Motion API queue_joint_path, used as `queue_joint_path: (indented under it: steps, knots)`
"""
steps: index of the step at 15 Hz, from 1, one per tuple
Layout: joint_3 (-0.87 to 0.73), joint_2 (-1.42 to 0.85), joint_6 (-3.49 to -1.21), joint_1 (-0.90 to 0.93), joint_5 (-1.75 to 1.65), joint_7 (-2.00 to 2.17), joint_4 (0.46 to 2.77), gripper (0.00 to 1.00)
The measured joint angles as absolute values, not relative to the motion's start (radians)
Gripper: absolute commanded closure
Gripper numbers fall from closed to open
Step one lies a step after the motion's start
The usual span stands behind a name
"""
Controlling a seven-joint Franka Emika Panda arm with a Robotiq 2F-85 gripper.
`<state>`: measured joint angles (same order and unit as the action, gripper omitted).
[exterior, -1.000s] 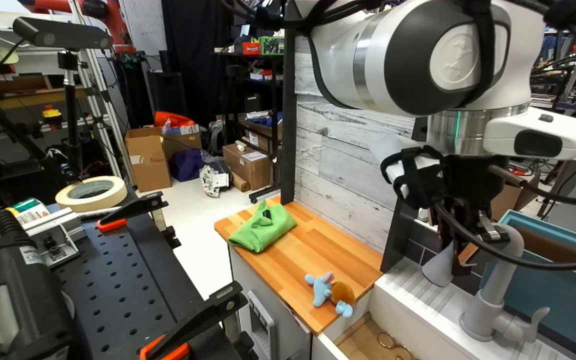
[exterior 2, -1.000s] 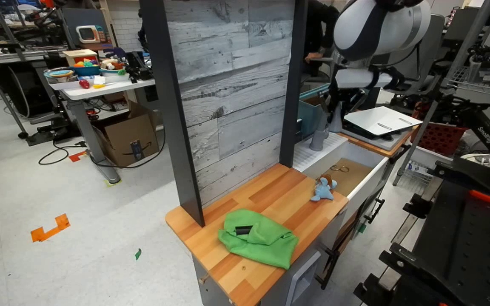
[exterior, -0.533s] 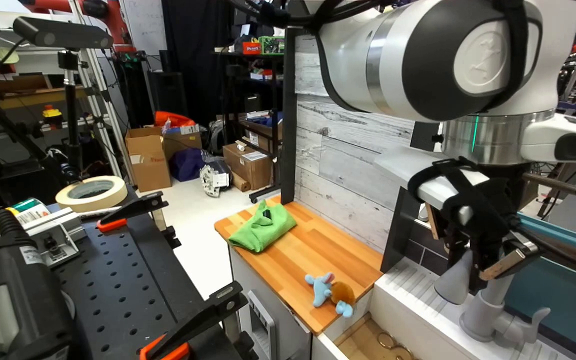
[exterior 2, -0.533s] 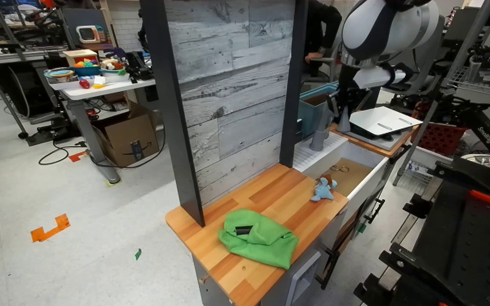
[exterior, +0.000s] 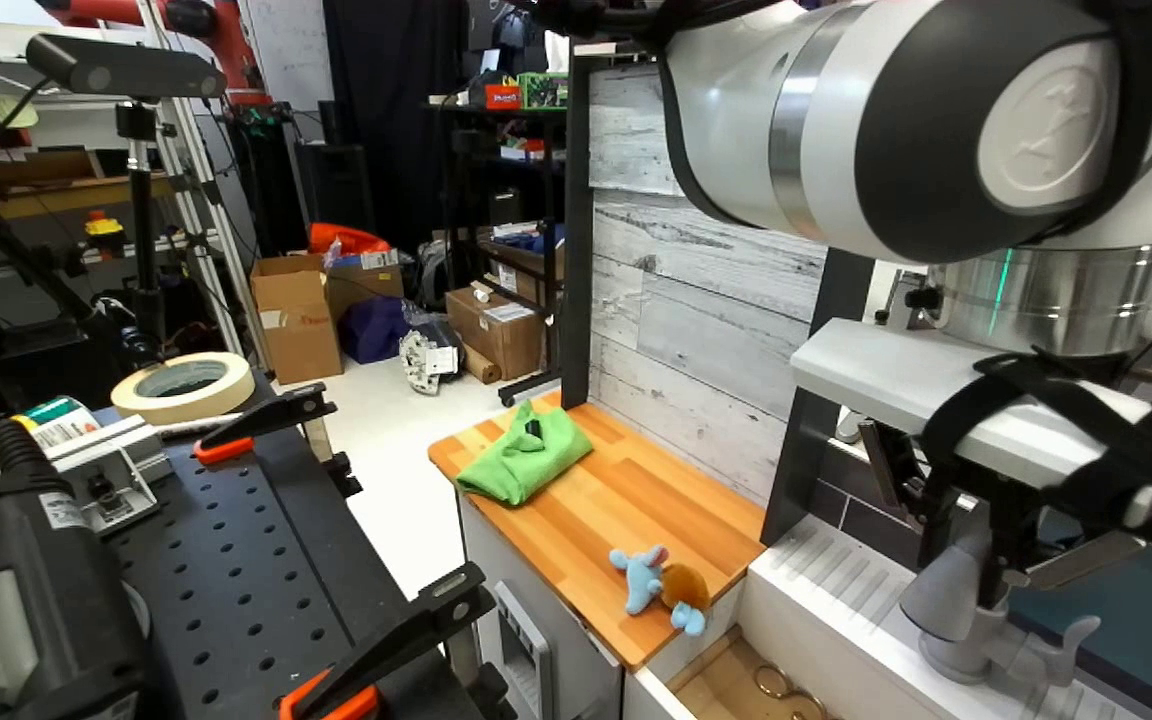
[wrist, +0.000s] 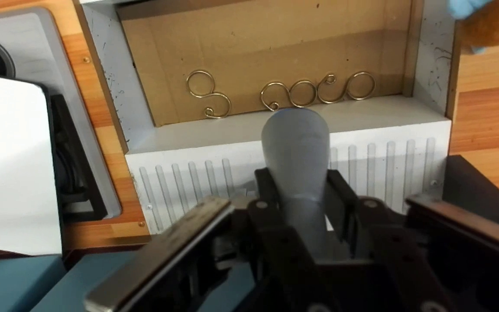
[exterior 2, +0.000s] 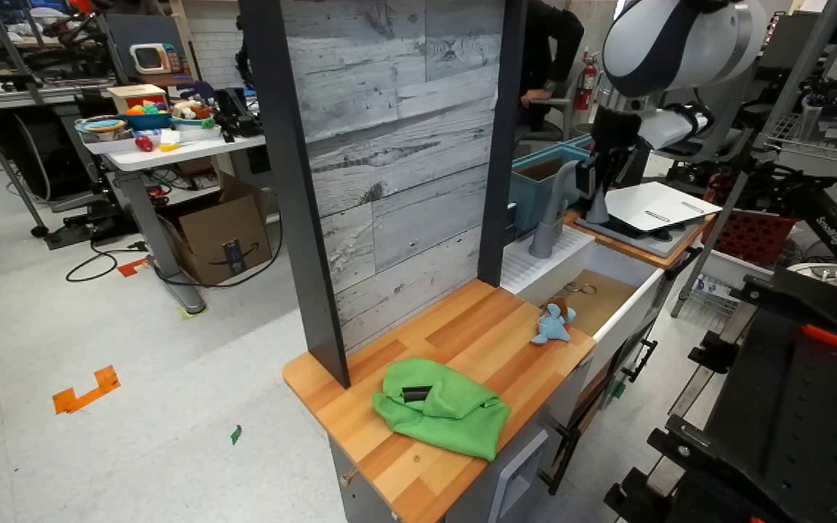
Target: Fold the cloth
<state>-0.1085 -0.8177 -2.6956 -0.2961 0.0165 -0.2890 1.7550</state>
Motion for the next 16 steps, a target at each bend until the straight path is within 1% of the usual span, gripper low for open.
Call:
queue_joint_path:
  steps: [1,2,3,5,6,7,9,13,16]
  knots:
    - [-0.105,-0.818,-2.696,-0.301,0.006,-0.312,1.755,0.85]
    - [-0.104,-0.818,-2.697,-0.303,-0.003,-0.328,1.754,0.42]
    - [-0.103,-0.818,-2.697,-0.303,-0.013,-0.339,1.754,0.41]
    - [-0.104,-0.817,-2.666,-0.303,-0.036,-0.361,1.76,0.27]
    - [-0.111,-0.816,-2.629,-0.303,-0.059,-0.364,1.776,0.21]
    - [-0.123,-0.816,-2.594,-0.3,-0.084,-0.364,1.793,0.12]
    - [-0.156,-0.816,-2.524,-0.281,-0.136,-0.349,1.823,0.0]
    - [-0.205,-0.807,-2.472,-0.211,-0.207,-0.257,1.88,0.0]
    - [-0.21,-0.775,-2.471,-0.143,-0.214,-0.157,1.943,0.0]
